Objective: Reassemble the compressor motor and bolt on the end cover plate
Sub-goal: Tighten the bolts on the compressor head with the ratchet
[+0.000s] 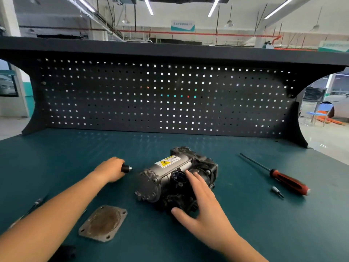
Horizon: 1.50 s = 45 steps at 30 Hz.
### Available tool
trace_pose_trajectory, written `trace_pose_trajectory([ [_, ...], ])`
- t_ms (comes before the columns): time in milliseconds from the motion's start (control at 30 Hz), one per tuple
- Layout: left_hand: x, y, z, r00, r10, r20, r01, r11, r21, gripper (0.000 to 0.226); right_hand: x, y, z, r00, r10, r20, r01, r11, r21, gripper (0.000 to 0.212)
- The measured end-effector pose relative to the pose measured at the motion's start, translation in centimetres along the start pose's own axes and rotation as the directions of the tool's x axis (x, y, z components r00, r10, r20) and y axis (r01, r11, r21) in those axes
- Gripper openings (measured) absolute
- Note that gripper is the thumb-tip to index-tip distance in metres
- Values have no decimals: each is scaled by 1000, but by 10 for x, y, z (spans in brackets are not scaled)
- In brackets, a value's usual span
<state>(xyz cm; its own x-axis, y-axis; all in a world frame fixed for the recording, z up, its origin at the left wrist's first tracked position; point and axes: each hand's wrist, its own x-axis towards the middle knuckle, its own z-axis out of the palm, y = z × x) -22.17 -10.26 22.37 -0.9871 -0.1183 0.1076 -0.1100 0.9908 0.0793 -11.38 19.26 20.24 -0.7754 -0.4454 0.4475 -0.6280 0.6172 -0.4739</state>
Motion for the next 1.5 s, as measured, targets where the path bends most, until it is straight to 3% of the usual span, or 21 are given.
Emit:
trace_pose_trajectory([
  [67, 2, -3, 4, 998, -6, -64, 5, 1000, -5, 23, 2, 1, 1, 1000, 4, -6, -3, 1000, 22, 83],
  [167, -1, -12, 6, 992, -6, -126, -19, 980, -196, 27, 5, 3, -2, 997, 72, -17, -71, 994, 85, 94],
  [267, -19, -13, -1, 960, -13, -279, -114, 894, -434, 33, 6, 3, -4, 995, 98, -20, -95, 989, 114, 97],
  [400, -50, 1, -29, 870, -33, -492, -294, 767, -571, 34, 6, -1, -5, 989, 117, -89, -99, 978, 184, 90],
  [500, -78, 21, -52, 861, -54, -506, -398, 549, -735, 39, 5, -5, -6, 981, 124, -149, -90, 972, 216, 81],
  [600, -102, 48, -65, 889, -3, -458, -442, 250, -861, 37, 6, -11, -12, 955, 127, -267, -35, 945, 325, 65],
  [700, -114, 72, -74, 912, 109, -396, -409, 135, -903, 28, 12, -21, -25, 911, 113, -396, 64, 911, 408, 43],
  [767, -116, 87, -81, 917, 162, -365, -389, 147, -910, 26, 20, -30, -39, 886, 129, -446, 106, 879, 465, 32],
  [833, -114, 102, -86, 912, 174, -371, -406, 259, -876, 31, 29, -39, -55, 894, 147, -424, 111, 843, 527, 25],
  [900, -112, 116, -88, 905, 186, -383, -426, 391, -816, 32, 39, -45, -67, 927, 118, -355, 98, 839, 535, 38],
  [1033, -112, 133, -85, 895, 188, -405, -441, 515, -735, 31, 58, -49, -71, 933, 14, -360, 116, 934, 337, 22],
  [1167, -110, 127, -87, 918, 252, -305, -395, 537, -746, 30, 64, -35, -76, 950, 59, -308, 80, 904, 421, 21],
  [1267, -104, 111, -95, 940, 276, -198, -313, 473, -824, 25, 65, -23, -81, 984, 69, -165, 30, 845, 534, 22],
  [1367, -101, 101, -95, 929, 321, -185, -332, 499, -800, 14, 67, -15, -83, 999, 31, -31, -6, 795, 607, 26],
  [1500, -100, 102, -92, 908, 343, -240, -399, 536, -744, 6, 71, -9, -78, 998, 59, -28, -29, 787, 616, 29],
])
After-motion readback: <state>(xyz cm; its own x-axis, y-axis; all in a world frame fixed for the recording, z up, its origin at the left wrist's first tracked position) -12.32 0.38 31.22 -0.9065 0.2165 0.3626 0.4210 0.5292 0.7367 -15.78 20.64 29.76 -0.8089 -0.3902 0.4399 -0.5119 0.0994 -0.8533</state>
